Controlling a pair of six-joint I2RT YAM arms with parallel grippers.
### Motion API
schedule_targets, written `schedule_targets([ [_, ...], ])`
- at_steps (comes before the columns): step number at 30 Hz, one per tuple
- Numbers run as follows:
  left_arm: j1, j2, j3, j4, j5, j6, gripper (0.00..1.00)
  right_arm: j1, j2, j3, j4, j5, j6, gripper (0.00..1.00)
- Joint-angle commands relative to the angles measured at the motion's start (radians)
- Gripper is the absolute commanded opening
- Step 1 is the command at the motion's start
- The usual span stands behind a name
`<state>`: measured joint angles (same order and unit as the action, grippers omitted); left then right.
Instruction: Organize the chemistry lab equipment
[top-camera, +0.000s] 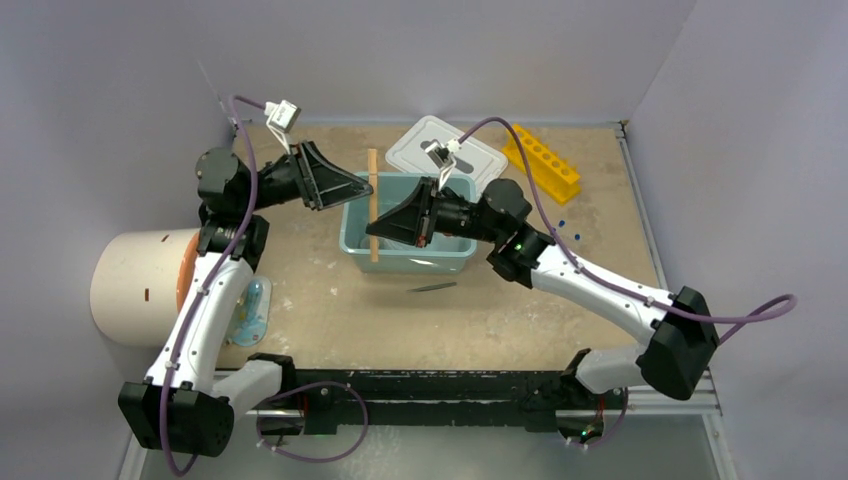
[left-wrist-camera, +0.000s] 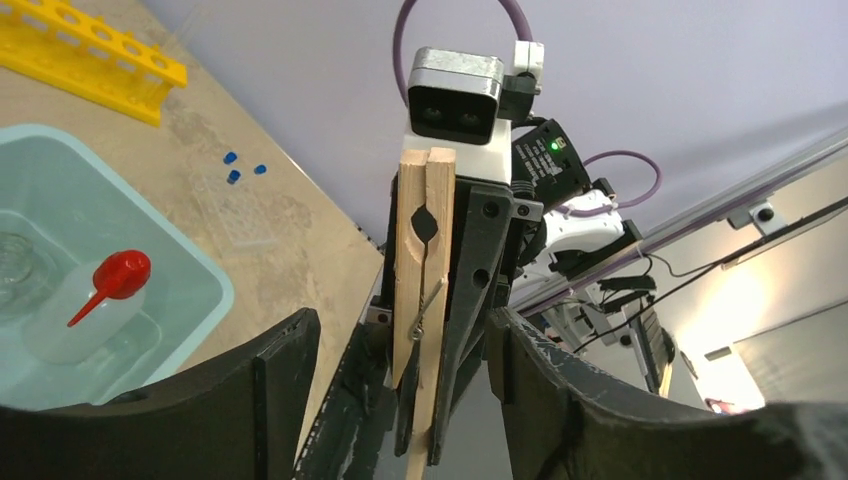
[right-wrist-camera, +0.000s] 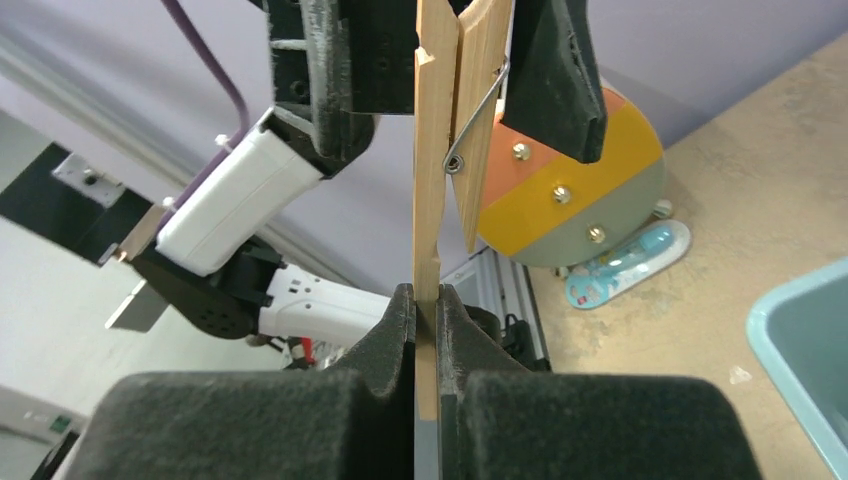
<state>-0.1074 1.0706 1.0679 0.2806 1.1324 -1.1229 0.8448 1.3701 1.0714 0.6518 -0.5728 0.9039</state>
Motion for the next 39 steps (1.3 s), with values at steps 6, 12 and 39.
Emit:
schedule_targets([
  [6, -0.006, -0.029, 0.149, -0.497, -0.190, 0.397, 0.67, -0.003, -0.026, 0.157, -0.475, 0.261, -0.355, 0.00],
  [12, -0.006, -0.059, 0.173, -0.690, -0.380, 0.558, 0.68, -0.003, 0.042, 0.269, -0.745, 0.460, -0.606, 0.00],
  [39, -0.007, -0.072, 0.112, -0.828, -0.486, 0.719, 0.68, 0.059, 0.503, 0.489, -1.036, 0.739, -0.900, 0.00],
])
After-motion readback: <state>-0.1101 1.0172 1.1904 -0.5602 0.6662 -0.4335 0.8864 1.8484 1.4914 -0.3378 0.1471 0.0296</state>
